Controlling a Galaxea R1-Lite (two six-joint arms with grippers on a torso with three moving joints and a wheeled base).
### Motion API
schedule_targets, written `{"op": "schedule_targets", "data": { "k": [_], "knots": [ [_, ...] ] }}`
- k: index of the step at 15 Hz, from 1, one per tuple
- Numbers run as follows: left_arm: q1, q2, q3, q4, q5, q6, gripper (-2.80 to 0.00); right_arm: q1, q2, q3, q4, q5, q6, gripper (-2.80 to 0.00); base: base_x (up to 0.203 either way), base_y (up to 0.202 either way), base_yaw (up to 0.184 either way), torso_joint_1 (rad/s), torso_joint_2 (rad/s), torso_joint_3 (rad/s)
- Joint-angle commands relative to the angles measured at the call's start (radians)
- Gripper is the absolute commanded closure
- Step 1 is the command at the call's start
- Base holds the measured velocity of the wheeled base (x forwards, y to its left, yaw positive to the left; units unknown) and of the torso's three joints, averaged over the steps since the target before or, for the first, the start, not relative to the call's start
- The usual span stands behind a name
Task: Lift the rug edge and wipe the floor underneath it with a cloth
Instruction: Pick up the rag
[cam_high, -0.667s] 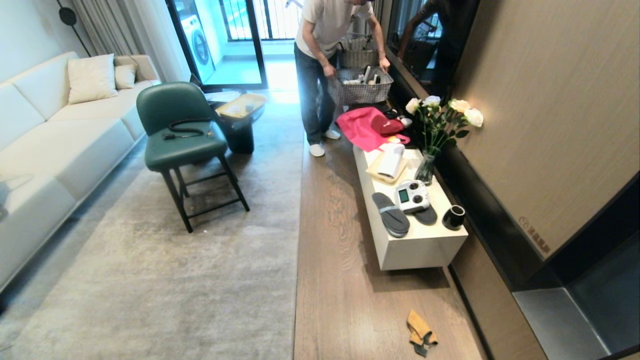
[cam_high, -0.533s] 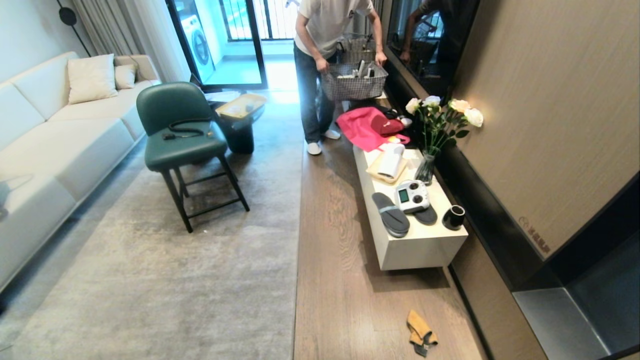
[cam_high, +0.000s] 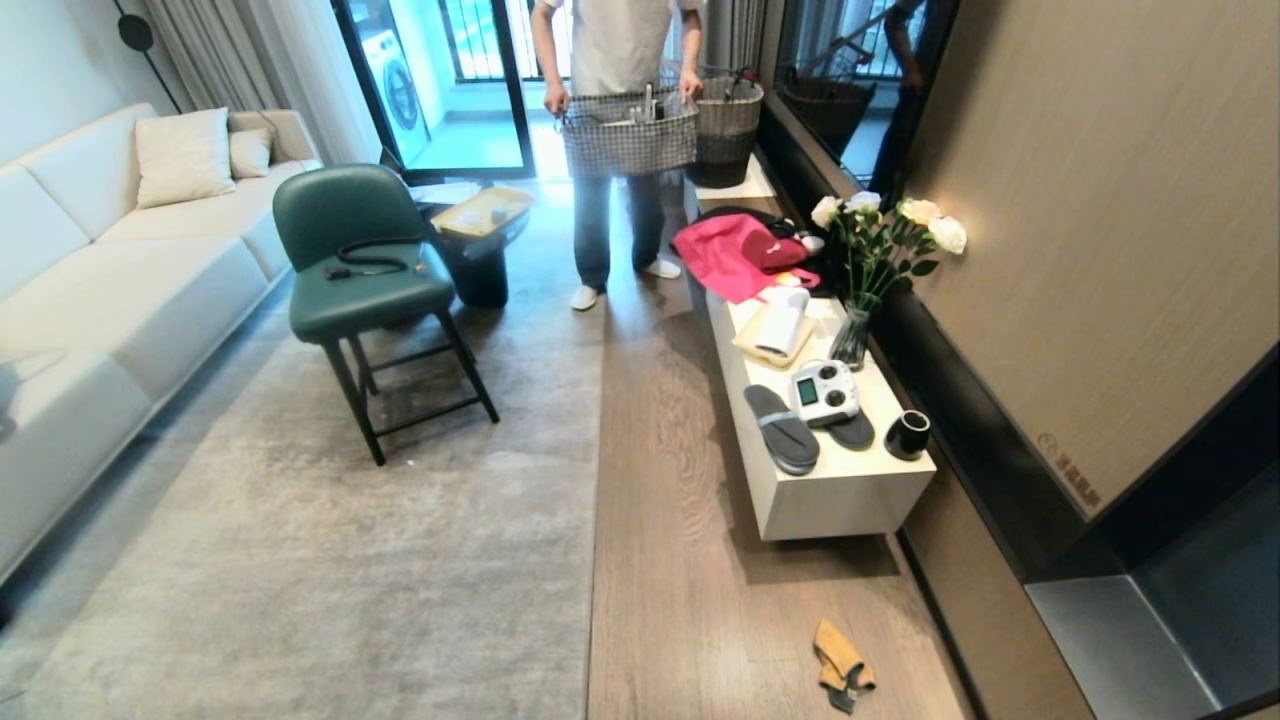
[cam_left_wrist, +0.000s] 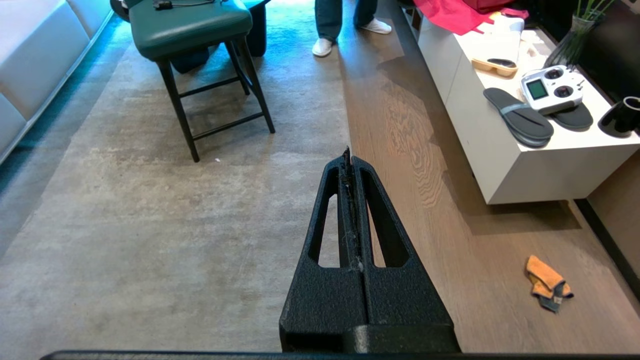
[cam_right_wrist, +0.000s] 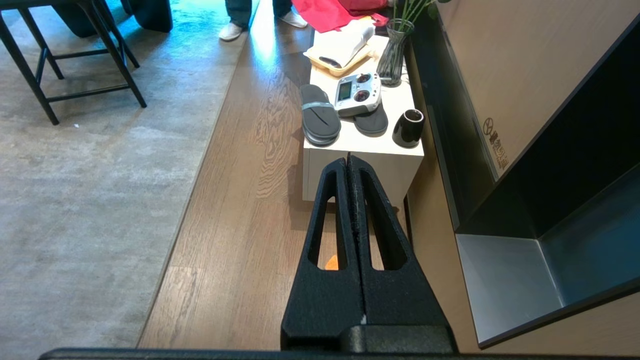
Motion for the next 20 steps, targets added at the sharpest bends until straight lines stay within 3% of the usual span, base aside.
{"op": "schedule_targets", "data": {
  "k": [1,20],
  "knots": [
    [0.000,0.000,0.000,0.000,0.000,0.000,0.00,0.000,0.001,0.000,0.000,0.001,0.000,0.00,0.000,0.000,0.000,0.000,0.00,0.000],
    [0.000,0.000,0.000,0.000,0.000,0.000,0.00,-0.001,0.001,0.000,0.000,-0.001,0.000,0.00,0.000,0.000,0.000,0.000,0.00,0.000]
  ]
}}
